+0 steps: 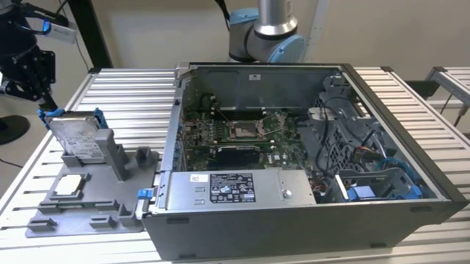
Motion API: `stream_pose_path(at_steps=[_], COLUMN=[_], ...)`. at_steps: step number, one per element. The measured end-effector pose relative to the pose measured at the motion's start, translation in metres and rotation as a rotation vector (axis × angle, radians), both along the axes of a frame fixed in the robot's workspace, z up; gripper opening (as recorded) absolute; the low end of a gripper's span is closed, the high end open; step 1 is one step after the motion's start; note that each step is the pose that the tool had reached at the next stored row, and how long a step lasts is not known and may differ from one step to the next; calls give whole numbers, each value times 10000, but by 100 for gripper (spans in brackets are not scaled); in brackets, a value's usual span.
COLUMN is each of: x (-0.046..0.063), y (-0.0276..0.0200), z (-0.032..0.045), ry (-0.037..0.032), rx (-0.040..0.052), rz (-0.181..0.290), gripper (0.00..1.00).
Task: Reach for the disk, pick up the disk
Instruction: 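Pick up the disk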
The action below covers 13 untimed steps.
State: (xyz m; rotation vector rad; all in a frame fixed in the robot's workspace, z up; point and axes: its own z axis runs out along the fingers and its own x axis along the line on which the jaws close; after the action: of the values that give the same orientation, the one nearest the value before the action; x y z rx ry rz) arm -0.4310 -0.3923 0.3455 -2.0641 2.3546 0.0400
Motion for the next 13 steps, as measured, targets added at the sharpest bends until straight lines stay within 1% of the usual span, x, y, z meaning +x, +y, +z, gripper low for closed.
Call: stream_pose_path(at_steps=[2,9,10,13], x=[26,29,29,29], y=[2,2,2,2], z=[-6,-8,-8,-8], ry=[-1,-2,-1,-1], rx=[1,1,1,1], rz=[70,79,79,83], gripper=[0,0,100,100])
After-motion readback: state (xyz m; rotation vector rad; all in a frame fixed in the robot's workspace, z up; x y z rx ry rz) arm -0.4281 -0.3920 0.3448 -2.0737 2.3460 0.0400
